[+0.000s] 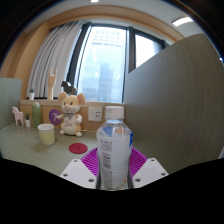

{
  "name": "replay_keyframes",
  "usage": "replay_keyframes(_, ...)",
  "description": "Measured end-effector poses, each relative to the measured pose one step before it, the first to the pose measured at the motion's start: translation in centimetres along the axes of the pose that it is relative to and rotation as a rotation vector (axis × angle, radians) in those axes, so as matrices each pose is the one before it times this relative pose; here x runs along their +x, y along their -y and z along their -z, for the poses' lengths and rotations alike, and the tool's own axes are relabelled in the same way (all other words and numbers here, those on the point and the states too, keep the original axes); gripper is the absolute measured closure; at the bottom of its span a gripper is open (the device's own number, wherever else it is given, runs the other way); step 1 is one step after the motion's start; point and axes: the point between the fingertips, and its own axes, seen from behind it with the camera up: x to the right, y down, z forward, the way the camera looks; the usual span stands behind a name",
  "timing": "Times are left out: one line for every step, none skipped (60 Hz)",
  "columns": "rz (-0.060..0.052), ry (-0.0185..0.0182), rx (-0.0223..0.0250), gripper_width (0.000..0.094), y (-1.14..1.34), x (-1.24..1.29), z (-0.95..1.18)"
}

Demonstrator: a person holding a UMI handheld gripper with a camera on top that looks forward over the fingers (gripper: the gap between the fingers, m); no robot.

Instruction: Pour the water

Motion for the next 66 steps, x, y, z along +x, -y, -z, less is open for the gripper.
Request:
replay_keyframes(0.0157, -0.00200, -0.00408, 0.0580, 0.012, -0.095, -0.234)
replay_keyframes(0.0202, -0.00252, -0.00494, 0.0580, 0.071, -0.152, -0.271)
replay_keyframes(0.0254, -0.00348, -0.00532, 0.0580, 0.081, -0.156, -0.338)
replay_keyframes(0.0309, -0.00460, -0.00535, 0.0581, 0.095, -0.160, -0.380)
replay_keyframes(0.0346, -0.00663, -0.00240, 0.0581, 0.235, -0.128, -0.378)
replay_keyframes(0.0363, -0.00770, 0.00072, 0.0581, 0.356, -0.121, -0.372)
replay_keyframes(0.0405, -0.00694, 0.00111, 0.0582, 0.393, -0.161, -0.440)
replay_keyframes(0.0447, -0.00490, 0.00029, 0.0581, 0.432, -0.211, -0.496)
replay_keyframes(0.0444, -0.00208, -0.00117, 0.0581, 0.495, 0.212, 0.017)
replay_keyframes(0.0410, -0.01017, 0.00670, 0.0581, 0.509, -0.481, -0.800)
replay_keyframes(0.0444, -0.00835, 0.00554, 0.0581, 0.621, -0.226, -0.570)
replay_keyframes(0.0479, -0.00608, 0.00273, 0.0582, 0.590, -0.303, -0.604)
replay_keyframes(0.0507, -0.00498, -0.00057, 0.0582, 0.528, -0.308, -0.590)
replay_keyframes(0.0494, -0.00614, 0.00051, 0.0581, 0.613, -0.227, -0.577)
replay_keyframes(0.0475, -0.00812, 0.00291, 0.0581, 0.693, -0.200, -0.518)
replay_keyframes(0.0474, -0.00763, 0.00406, 0.0582, 0.694, -0.187, -0.533)
replay_keyframes(0.0483, -0.00238, 0.00370, 0.0582, 0.531, 0.091, -0.231)
replay_keyframes(0.0479, -0.00633, 0.00234, 0.0581, 0.546, -0.208, -0.295)
replay_keyframes(0.0480, -0.00577, 0.00186, 0.0582, 0.719, -0.252, -0.428)
replay_keyframes(0.0465, -0.00504, 0.00335, 0.0584, 0.727, -0.175, -0.372)
replay_keyframes(0.0452, -0.00514, 0.00462, 0.0584, 0.733, -0.169, -0.398)
replay_keyframes(0.0439, -0.00594, 0.00456, 0.0584, 0.701, -0.127, -0.398)
replay_keyframes(0.0428, -0.00663, 0.00435, 0.0585, 0.693, -0.119, -0.377)
replay_keyframes(0.0424, -0.00585, 0.00272, 0.0584, 0.612, -0.111, -0.388)
replay_keyframes(0.0429, -0.00527, 0.00267, 0.0584, 0.629, -0.120, -0.364)
replay_keyframes(0.0402, -0.00159, 0.01213, 0.0583, 0.625, -0.140, -0.762)
replay_keyframes(0.0379, -0.00545, 0.00637, 0.0583, 0.606, -0.081, -0.125)
replay_keyframes(0.0374, -0.00433, 0.00803, 0.0582, 0.710, -0.096, -0.258)
replay_keyframes(0.0374, -0.00309, 0.00763, 0.0582, 0.639, -0.157, -0.269)
replay_keyframes(0.0371, -0.00305, 0.00649, 0.0583, 0.589, -0.137, -0.251)
replay_keyframes(0.0362, -0.00401, 0.00644, 0.0583, 0.597, -0.103, -0.253)
replay_keyframes(0.0355, -0.00517, 0.00736, 0.0584, 0.574, -0.081, -0.223)
replay_keyframes(0.0355, -0.00564, 0.00716, 0.0585, 0.597, -0.025, -0.199)
replay_keyframes(0.0362, -0.00500, 0.01069, 0.0587, 0.604, 0.031, -0.425)
replay_keyframes(0.0347, -0.00752, 0.00611, 0.0586, 0.544, -0.071, -0.212)
replay_keyframes(0.0356, -0.00761, 0.00625, 0.0582, 0.530, -0.028, -0.181)
replay_keyframes(0.0355, -0.00634, 0.00672, 0.0581, 0.507, -0.024, -0.217)
replay_keyframes(0.0350, -0.00659, 0.00646, 0.0585, 0.479, -0.019, -0.181)
replay_keyframes(0.0335, -0.00684, 0.00666, 0.0584, 0.510, 0.024, -0.167)
replay_keyframes(0.0328, -0.00663, 0.00802, 0.0582, 0.521, -0.003, -0.164)
replay_keyframes(0.0320, -0.00609, 0.00834, 0.0582, 0.511, 0.019, -0.136)
replay_keyframes(0.0326, -0.00351, 0.01004, 0.0581, 0.427, 0.108, -0.254)
replay_keyframes(0.0321, -0.00588, 0.00835, 0.0581, 0.345, 0.053, -0.154)
replay_keyframes(0.0339, -0.00729, 0.00397, 0.0581, 0.381, 0.089, -0.156)
replay_keyframes(0.0348, -0.00744, 0.00483, 0.0583, 0.366, 0.081, -0.162)
replay_keyframes(0.0339, -0.00822, 0.00657, 0.0586, 0.418, 0.131, -0.127)
replay_keyframes(0.0319, -0.00834, 0.00706, 0.0583, 0.390, 0.151, -0.123)
replay_keyframes(0.0310, -0.00730, 0.00602, 0.0581, 0.343, 0.089, -0.175)
replay_keyframes(0.0317, -0.00630, 0.00375, 0.0585, 0.262, 0.066, -0.142)
replay_keyframes(0.0299, -0.00750, 0.00841, 0.0581, 0.239, -0.025, -0.310)
replay_keyframes(0.0318, -0.00532, 0.00637, 0.0579, 0.248, 0.097, -0.079)
replay_keyframes(0.0322, -0.00857, 0.00676, 0.0583, 0.301, 0.052, -0.173)
replay_keyframes(0.0340, -0.00671, 0.00670, 0.0581, 0.317, 0.052, -0.129)
replay_keyframes(0.0348, -0.00556, 0.00752, 0.0582, 0.342, 0.055, -0.126)
replay_keyframes(0.0327, -0.00529, 0.00782, 0.0583, 0.338, 0.046, -0.109)
replay_keyframes(0.0308, -0.00680, 0.00666, 0.0584, 0.292, 0.109, -0.093)
replay_keyframes(0.0302, -0.00729, 0.00568, 0.0583, 0.245, 0.140, -0.073)
replay_keyframes(0.0286, -0.00715, 0.00550, 0.0581, 0.253, 0.132, -0.105)
replay_keyframes(0.0277, -0.00722, 0.00551, 0.0582, 0.225, 0.143, -0.094)
replay_keyframes(0.0229, -0.00687, 0.00763, 0.0582, 0.184, -0.006, -0.224)
replay_keyframes(0.0219, -0.00489, 0.00229, 0.0582, 0.203, 0.075, -0.121)
replay_keyframes(0.0156, -0.00024, 0.00767, 0.0583, 0.236, 0.109, -0.164)
replay_keyframes(0.0128, -0.00232, 0.00486, 0.0583, 0.250, 0.112, -0.073)
replay_keyframes(0.0078, -0.00194, 0.00388, 0.0582, 0.202, 0.070, -0.083)
replay_keyframes(0.0048, 0.00015, 0.00204, 0.0582, 0.140, 0.013, -0.081)
replay_keyframes(0.0041, 0.00179, 0.00058, 0.0579, 0.108, -0.047, -0.067)
